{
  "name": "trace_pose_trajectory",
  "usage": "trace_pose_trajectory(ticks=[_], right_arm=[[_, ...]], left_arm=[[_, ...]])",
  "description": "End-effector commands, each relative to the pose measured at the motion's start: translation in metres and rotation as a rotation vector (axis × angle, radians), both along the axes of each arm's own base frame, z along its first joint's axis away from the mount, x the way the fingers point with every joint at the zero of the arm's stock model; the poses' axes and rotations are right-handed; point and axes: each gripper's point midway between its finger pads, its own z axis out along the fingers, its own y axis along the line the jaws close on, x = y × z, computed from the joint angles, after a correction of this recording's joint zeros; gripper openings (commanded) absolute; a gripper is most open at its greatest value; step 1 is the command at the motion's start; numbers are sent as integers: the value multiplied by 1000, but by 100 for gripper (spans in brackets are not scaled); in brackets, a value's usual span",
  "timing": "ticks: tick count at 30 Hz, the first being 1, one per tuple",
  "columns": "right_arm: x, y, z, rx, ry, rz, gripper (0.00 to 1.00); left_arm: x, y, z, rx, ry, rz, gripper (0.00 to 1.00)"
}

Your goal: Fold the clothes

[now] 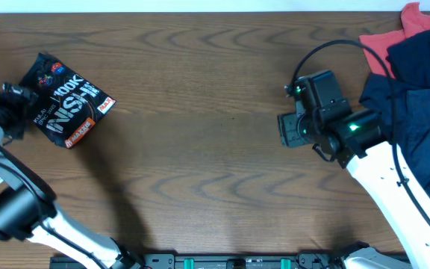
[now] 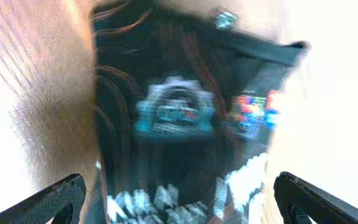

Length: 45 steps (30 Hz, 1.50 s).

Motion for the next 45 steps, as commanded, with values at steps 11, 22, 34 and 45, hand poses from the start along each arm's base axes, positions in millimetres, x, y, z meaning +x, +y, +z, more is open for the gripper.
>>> trace_pose_trajectory(ticks=[11, 22, 34, 45], right_arm=[[58, -11, 15, 153, -123, -97, 99], [52, -48, 31, 108, -163, -163, 99], [-36, -88, 87, 16, -487, -266, 99], [-87, -105, 5, -31, -433, -263, 99]], left_arm=[[63, -275, 81, 387, -17, -785, 98], [-21, -411, 68, 397, 194, -1136, 98], [-111, -369, 128, 554, -38, -908, 98], [-177, -341, 109, 624, -225, -799, 98]])
